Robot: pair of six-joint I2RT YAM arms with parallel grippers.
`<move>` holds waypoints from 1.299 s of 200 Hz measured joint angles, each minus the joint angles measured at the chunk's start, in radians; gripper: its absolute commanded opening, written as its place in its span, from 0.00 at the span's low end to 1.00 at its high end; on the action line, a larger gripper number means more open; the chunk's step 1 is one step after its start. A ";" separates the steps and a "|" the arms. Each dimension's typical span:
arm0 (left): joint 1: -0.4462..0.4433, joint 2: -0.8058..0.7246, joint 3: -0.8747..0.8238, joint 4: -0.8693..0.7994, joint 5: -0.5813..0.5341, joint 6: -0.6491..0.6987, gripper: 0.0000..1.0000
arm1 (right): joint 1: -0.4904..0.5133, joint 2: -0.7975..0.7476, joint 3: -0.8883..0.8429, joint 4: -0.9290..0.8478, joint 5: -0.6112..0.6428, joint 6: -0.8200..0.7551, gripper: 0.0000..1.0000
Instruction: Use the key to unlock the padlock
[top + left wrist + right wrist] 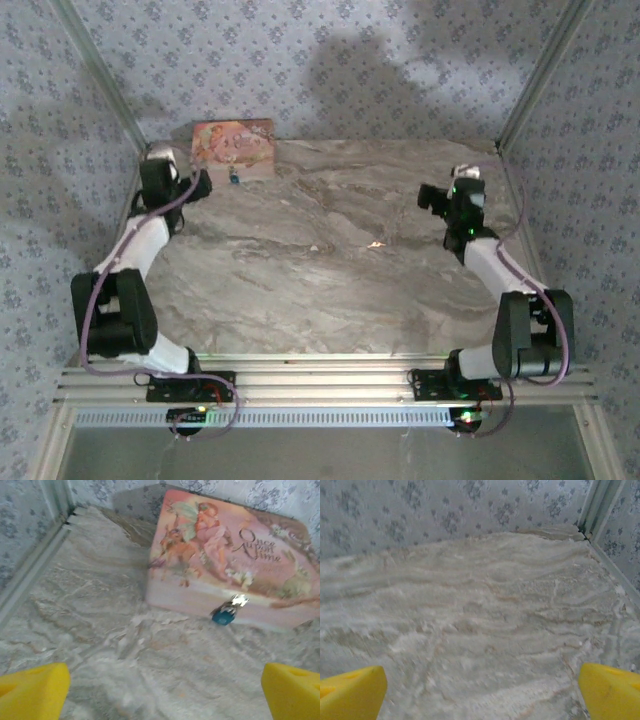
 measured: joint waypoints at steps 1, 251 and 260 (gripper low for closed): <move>0.000 0.004 0.008 -0.006 0.002 -0.003 0.97 | 0.001 0.002 0.007 -0.007 0.002 0.003 1.00; -0.071 0.995 1.397 -0.750 -0.014 0.047 0.68 | 0.390 0.330 0.324 -0.476 -0.014 0.230 1.00; -0.077 0.995 1.397 -0.755 -0.011 0.061 0.65 | 0.392 0.330 0.322 -0.474 -0.015 0.236 1.00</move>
